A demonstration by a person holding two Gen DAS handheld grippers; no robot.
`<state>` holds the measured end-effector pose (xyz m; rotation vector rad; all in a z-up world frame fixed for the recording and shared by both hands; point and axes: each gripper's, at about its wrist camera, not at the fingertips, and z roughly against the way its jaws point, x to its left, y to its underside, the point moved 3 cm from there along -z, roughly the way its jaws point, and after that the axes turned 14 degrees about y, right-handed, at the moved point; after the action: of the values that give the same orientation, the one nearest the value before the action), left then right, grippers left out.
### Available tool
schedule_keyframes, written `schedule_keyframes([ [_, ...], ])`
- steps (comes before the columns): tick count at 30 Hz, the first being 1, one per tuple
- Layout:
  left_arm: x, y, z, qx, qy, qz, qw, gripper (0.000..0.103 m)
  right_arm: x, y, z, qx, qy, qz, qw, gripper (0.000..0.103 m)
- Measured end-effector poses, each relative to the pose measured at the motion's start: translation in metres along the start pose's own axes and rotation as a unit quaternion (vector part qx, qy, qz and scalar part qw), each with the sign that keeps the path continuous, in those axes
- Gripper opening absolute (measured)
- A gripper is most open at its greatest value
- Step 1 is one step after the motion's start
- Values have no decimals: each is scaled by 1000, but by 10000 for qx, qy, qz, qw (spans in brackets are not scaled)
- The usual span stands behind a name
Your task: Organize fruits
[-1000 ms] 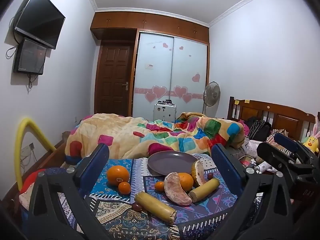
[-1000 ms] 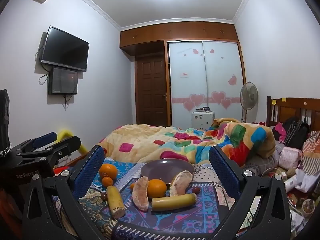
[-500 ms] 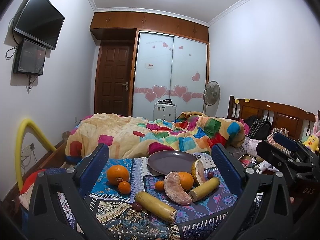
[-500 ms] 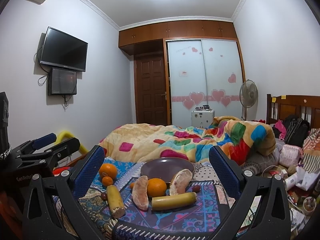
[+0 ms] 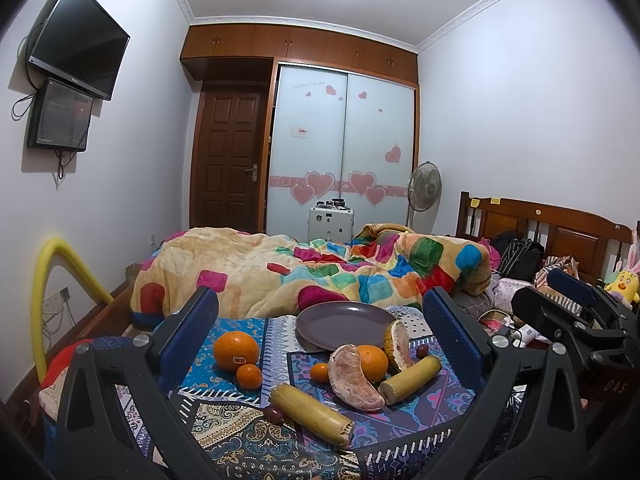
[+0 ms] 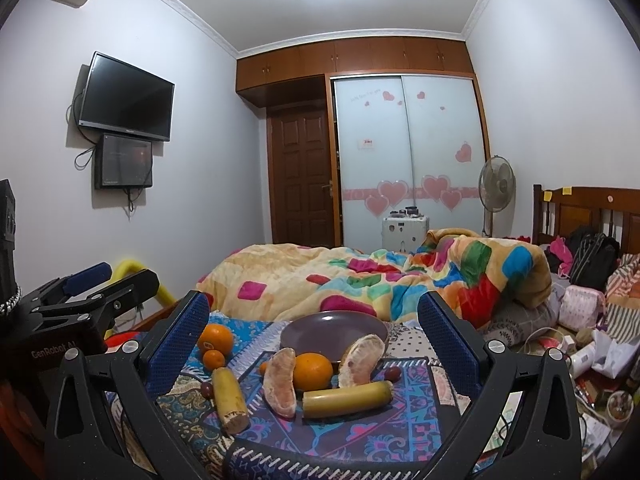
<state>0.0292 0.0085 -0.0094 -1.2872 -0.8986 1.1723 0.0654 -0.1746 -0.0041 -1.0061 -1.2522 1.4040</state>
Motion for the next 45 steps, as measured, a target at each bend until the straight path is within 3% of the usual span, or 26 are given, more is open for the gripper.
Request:
schedule_keyframes([
  [45, 11, 14, -13, 155, -113, 5, 9998, 103, 4, 8, -9, 222, -50, 87, 9997, 103],
])
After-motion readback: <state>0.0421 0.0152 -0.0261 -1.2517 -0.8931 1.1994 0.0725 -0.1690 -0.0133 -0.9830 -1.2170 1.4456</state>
